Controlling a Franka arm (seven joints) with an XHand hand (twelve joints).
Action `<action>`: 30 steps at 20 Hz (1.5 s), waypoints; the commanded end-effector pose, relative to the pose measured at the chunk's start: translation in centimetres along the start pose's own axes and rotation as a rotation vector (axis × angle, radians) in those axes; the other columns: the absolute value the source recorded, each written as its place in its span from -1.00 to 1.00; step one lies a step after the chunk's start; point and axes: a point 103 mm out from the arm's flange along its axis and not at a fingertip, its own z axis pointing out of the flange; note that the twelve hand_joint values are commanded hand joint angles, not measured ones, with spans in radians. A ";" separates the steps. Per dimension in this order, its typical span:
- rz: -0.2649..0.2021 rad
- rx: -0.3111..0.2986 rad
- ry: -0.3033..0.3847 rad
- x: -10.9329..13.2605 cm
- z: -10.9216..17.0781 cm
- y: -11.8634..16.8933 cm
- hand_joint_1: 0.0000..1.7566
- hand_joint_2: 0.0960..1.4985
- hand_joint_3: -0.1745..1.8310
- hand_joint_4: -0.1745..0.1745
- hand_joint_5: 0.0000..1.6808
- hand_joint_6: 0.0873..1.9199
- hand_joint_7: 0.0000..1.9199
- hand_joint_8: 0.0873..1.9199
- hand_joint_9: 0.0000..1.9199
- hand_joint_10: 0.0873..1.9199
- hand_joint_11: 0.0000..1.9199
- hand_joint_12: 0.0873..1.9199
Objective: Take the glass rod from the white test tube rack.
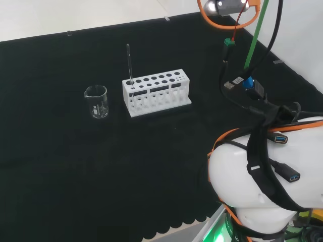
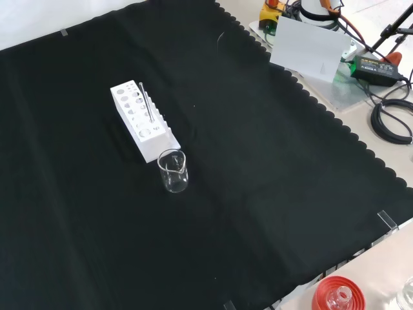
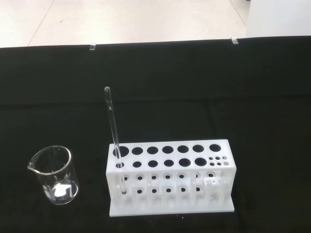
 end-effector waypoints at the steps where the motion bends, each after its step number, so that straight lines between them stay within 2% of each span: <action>1: 0.092 -0.127 -0.027 -1.1 -6.6 -7.4 -0.28 0.42 -0.98 -0.11 -0.86 -1.00 -0.95 -0.81 -0.92 -0.79 -0.90 -0.81; 2: 0.105 -0.134 -0.032 -1.1 -7.4 -7.7 -0.32 0.43 -0.98 -0.13 -0.89 -1.00 -0.98 -0.89 -0.96 -0.87 -0.95 -0.96; 4: 0.118 -0.132 -0.027 -0.8 -7.5 -7.7 -0.35 0.45 -0.98 -0.15 -0.91 -1.00 -1.00 -0.94 -0.99 -0.92 -0.99 -1.00; 5: 0.125 -0.113 0.048 -0.5 -7.6 -7.7 -0.36 0.46 -0.98 -0.15 -0.91 -1.00 -1.00 -0.95 -1.00 -0.93 -1.00 -1.00; 6: 0.101 -0.123 0.039 -0.6 -7.6 -7.7 -0.36 0.46 -0.98 -0.15 -0.91 -1.00 -1.00 -0.95 -1.00 -0.93 -1.00 -1.00; 8: 0.099 -0.116 0.032 -1.6 -7.6 -7.6 -0.36 0.46 -0.98 -0.15 -0.91 -1.00 -1.00 -0.95 -1.00 -0.91 -1.00 -1.00; 10: 0.105 -0.111 -0.009 -2.4 -8.1 -7.3 -0.36 0.47 -0.99 -0.15 -0.91 -1.00 -1.00 -0.95 -1.00 -0.90 -1.00 -1.00; 12: 0.111 -0.112 -0.023 -2.6 -7.3 -7.8 -0.36 0.47 -0.99 -0.15 -0.91 -1.00 -1.00 -0.95 -1.00 -0.89 -1.00 -1.00; 13: 0.117 -0.114 -0.034 -1.7 -7.2 -7.5 -0.36 0.47 -0.99 -0.15 -0.91 -1.00 -1.00 -0.94 -1.00 -0.87 -1.00 -1.00; 16: 0.158 -0.125 -0.014 -1.3 -7.3 -7.3 -0.36 0.48 -1.00 -0.15 -0.91 -1.00 -1.00 -0.93 -1.00 -0.84 -1.00 -1.00; 21: 0.115 -0.108 -0.047 -1.2 -7.1 -7.4 -0.36 0.48 -1.00 -0.15 -0.91 -1.00 -1.00 -0.90 -1.00 -0.81 -1.00 -1.00; 23: 0.148 -0.118 -0.030 -1.2 -7.2 -7.3 -0.36 0.48 -1.00 -0.15 -0.91 -1.00 -1.00 -0.89 -1.00 -0.80 -1.00 -1.00; 27: 0.098 -0.111 -0.054 -1.2 -7.2 -7.4 -0.36 0.48 -1.00 -0.16 -0.90 -1.00 -1.00 -0.87 -1.00 -0.78 -1.00 -1.00; 28: 0.100 -0.110 -0.058 -1.2 -7.1 -7.4 -0.36 0.48 -1.00 -0.16 -0.90 -1.00 -1.00 -0.86 -1.00 -0.76 -0.98 -1.00; 29: 0.128 -0.122 -0.019 -1.3 -7.3 -7.4 -0.35 0.48 -1.00 -0.16 -0.90 -1.00 -1.00 -0.84 -1.00 -0.71 -0.99 -0.93; 30: 0.134 -0.122 -0.006 -1.5 -7.4 -7.4 -0.34 0.48 -1.00 -0.17 -0.89 -1.00 -0.99 -0.81 -1.00 -0.62 -0.99 -0.64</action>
